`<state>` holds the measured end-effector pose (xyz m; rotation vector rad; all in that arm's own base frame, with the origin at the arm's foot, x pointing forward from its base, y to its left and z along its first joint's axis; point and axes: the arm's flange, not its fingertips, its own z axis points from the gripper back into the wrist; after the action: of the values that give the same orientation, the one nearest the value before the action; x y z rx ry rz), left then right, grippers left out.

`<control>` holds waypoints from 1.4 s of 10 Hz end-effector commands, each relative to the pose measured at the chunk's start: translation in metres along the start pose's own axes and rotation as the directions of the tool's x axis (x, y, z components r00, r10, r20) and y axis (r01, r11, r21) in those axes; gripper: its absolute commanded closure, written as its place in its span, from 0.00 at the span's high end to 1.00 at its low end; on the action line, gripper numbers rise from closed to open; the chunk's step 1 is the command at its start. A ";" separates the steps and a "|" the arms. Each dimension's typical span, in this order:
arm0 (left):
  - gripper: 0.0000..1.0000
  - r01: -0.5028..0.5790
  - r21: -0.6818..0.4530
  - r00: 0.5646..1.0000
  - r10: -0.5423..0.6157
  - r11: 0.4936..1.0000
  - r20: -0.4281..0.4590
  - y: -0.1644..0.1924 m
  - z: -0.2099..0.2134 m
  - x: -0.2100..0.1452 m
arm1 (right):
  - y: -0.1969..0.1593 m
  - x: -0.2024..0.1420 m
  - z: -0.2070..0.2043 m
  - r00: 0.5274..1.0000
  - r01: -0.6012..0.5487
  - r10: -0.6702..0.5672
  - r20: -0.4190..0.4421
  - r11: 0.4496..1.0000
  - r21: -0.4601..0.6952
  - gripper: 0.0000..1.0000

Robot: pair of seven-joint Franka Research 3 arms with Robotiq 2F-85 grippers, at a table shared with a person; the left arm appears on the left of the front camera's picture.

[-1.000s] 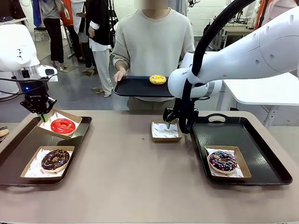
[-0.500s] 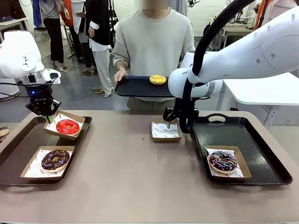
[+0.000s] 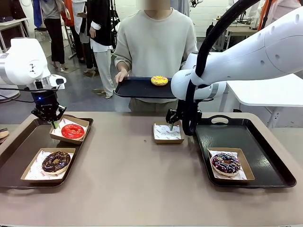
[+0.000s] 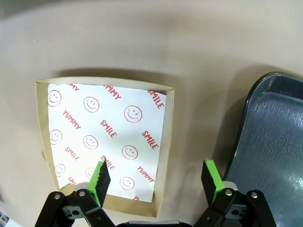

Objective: Individually package the donuts and arrange them on the tray.
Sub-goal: Place the picked Paper togo box on the Handle tray while simultaneously picking up another Paper togo box from the table with the other hand.

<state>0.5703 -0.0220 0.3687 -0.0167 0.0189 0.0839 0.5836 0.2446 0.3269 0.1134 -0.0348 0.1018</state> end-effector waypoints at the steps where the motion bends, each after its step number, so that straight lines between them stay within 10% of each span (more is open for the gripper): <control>1: 0.01 -0.005 0.001 1.000 0.005 1.000 0.008 -0.003 0.000 0.001 | -0.007 -0.008 0.001 1.000 -0.022 0.021 0.018 1.000 0.015 0.98; 2: 0.48 0.001 -0.003 1.000 0.000 1.000 0.003 -0.003 0.000 0.000 | -0.007 -0.008 0.001 1.000 -0.027 0.027 0.016 0.999 0.020 0.41; 3: 0.61 0.004 -0.012 1.000 -0.004 1.000 -0.002 -0.003 0.000 0.000 | -0.007 -0.008 0.001 1.000 -0.026 0.026 0.013 0.999 0.024 0.39; 4: 1.00 0.002 -0.018 1.000 -0.002 1.000 -0.005 -0.003 0.001 0.000 | -0.006 -0.009 0.002 1.000 -0.026 0.025 0.015 0.999 0.025 0.00; 6: 1.00 0.001 -0.023 1.000 -0.001 1.000 -0.005 -0.002 0.003 -0.002 | -0.005 -0.009 0.002 1.000 -0.021 0.020 0.021 0.999 0.024 0.00; 7: 0.83 0.002 -0.028 1.000 -0.002 1.000 -0.004 -0.001 0.004 -0.004 | -0.005 -0.008 0.002 1.000 -0.020 0.019 0.023 0.999 0.025 0.13; 9: 1.00 0.002 -0.049 1.000 -0.002 0.999 -0.002 0.000 0.005 -0.007 | -0.004 -0.009 0.002 1.000 -0.019 0.018 0.019 0.999 0.027 0.00; 14: 1.00 0.007 -0.113 1.000 -0.008 0.994 -0.003 0.000 0.011 -0.018 | -0.001 -0.012 0.002 0.999 -0.022 0.021 0.030 0.999 0.029 0.00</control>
<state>0.5626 -0.0254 0.3780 -0.0944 0.0128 0.0886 0.5807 0.2459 0.3298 0.1210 -0.0492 0.1203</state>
